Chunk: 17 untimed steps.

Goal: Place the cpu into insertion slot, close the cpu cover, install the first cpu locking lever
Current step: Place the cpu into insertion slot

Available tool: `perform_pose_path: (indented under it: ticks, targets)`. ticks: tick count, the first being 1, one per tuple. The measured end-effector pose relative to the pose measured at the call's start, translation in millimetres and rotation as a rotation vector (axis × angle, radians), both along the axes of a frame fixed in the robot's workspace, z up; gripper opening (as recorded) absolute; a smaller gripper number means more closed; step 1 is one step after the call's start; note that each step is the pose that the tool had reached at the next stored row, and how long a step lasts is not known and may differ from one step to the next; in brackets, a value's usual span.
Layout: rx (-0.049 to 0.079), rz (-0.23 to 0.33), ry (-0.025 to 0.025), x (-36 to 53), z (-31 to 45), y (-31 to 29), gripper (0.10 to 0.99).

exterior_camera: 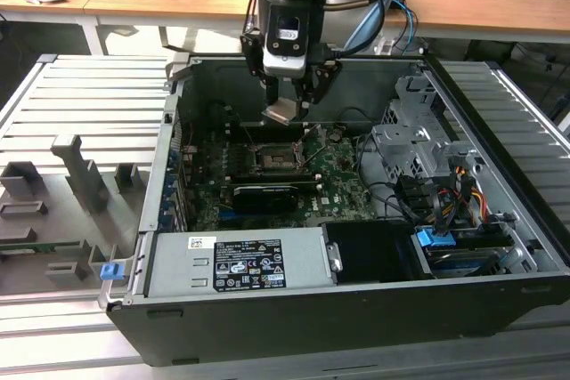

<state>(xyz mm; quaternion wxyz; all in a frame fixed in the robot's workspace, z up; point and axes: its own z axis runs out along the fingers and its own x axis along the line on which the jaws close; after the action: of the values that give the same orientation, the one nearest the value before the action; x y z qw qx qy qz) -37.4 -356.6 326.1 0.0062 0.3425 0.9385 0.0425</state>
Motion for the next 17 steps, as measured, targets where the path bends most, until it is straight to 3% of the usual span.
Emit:
perform_pose_path:
  ticks: [4, 10, 17]
  targets:
    - [0.0, -0.042, 0.0, -0.1, -1.6, 0.0, 0.537]
    - [0.0, -0.186, 0.0001, -0.1, -7.7, 0.0, 0.537]
    - [0.0, -0.268, 0.0001, -0.1, -10.3, 0.1, 0.537]
